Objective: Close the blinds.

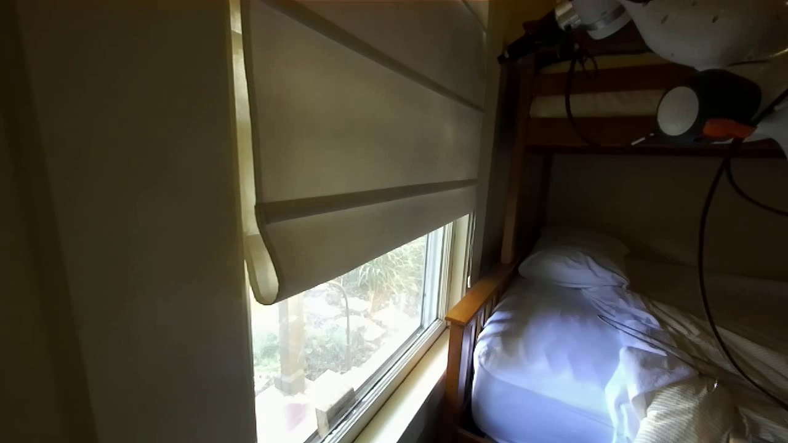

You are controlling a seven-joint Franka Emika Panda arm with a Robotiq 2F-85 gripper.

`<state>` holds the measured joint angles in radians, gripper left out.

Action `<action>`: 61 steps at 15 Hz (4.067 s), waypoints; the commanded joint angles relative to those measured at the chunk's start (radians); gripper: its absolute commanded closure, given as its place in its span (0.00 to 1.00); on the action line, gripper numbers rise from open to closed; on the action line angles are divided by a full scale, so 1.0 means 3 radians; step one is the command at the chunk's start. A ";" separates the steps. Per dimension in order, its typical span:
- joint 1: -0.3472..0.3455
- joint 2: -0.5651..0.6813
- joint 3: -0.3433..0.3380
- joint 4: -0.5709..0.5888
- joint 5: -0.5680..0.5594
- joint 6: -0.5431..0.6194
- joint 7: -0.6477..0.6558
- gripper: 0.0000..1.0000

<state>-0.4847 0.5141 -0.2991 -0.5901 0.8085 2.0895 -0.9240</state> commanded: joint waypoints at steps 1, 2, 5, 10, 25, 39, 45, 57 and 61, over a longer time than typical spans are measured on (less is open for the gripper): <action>0.0031 0.0212 -0.0039 0.0259 -0.0064 0.0183 0.0132 0.00; 0.0044 0.0235 -0.0049 0.0265 -0.0072 0.0237 0.0158 0.00; 0.0091 0.0292 -0.0089 0.0280 -0.0111 0.0390 0.0298 0.00; 0.0226 0.0351 -0.0118 0.0304 -0.0166 0.0635 0.0536 0.00; 0.0477 0.0419 -0.0158 0.0165 -0.0195 0.1126 0.0602 0.41; 0.0424 -0.0059 -0.0820 -0.0119 -0.0621 0.0269 0.0865 1.00; 0.0319 -0.0528 -0.0755 -0.0317 -0.0410 -0.0712 0.0573 1.00; 0.0864 -0.1104 -0.0190 -0.1427 0.0141 -0.0817 0.0443 1.00; 0.0864 -0.1392 -0.0195 -0.1797 0.0131 -0.0986 0.0497 1.00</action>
<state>-0.2388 0.2125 -0.3599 -0.9307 0.8642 1.8901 -0.7405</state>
